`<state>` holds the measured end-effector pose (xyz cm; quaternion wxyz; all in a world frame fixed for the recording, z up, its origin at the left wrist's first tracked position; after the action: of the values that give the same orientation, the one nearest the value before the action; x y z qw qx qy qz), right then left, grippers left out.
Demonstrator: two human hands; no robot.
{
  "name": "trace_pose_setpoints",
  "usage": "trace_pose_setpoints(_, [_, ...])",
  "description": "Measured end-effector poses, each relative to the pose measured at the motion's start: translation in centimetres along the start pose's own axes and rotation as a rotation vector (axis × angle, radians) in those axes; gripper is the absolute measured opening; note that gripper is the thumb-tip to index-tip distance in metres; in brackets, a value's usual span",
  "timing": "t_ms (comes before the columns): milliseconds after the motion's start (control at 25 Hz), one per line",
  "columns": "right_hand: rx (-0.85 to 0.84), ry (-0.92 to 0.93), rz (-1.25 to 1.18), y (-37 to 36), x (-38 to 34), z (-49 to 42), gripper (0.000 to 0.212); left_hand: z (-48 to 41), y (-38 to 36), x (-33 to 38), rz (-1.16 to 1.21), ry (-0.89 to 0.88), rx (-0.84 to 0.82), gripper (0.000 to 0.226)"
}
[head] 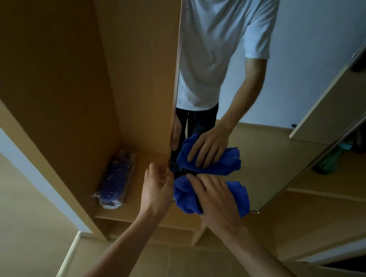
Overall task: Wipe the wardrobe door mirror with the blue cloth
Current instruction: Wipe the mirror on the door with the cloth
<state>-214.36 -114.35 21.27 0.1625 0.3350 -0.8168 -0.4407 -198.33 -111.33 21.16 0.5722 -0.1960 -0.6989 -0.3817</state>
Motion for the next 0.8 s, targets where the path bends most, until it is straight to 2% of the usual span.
trace_pose_setpoints(120, [0.074,-0.029,-0.012,5.6,-0.2,-2.4,0.054,1.3,1.2,3.8,0.022,-0.16,-0.058,0.015])
trace_pose_setpoints(240, [0.094,-0.057,0.016,11.1,-0.6,-4.9,0.058,2.8,2.5,8.9,0.042,-0.388,-0.145,0.036])
trace_pose_setpoints(400, [0.198,-0.048,0.088,18.6,-0.9,-8.4,0.041,3.4,4.5,16.8,0.037,-0.681,-0.206,0.053])
trace_pose_setpoints(520, [0.245,-0.005,0.176,23.4,-0.8,-10.8,0.037,3.4,5.8,21.8,0.04,-0.846,-0.208,0.068])
trace_pose_setpoints(680, [0.286,0.07,0.265,29.1,-0.4,-13.7,0.034,3.4,6.8,27.7,0.025,-0.986,-0.201,0.092])
trace_pose_setpoints(800, [0.354,0.134,0.304,32.7,0.3,-15.7,0.036,3.3,7.1,31.4,0.061,-1.062,-0.141,0.089])
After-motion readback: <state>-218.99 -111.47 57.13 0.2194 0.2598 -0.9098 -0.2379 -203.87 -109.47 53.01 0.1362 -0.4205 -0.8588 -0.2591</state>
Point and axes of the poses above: each hand's wrist, its own z-axis away from the middle knuckle, its own y-axis out of the back of the hand, x = y × z, the point moved 4 cm from there along -z, towards the middle knuckle, and after that the axes turned 14 degrees about x, right-handed, at the moved point
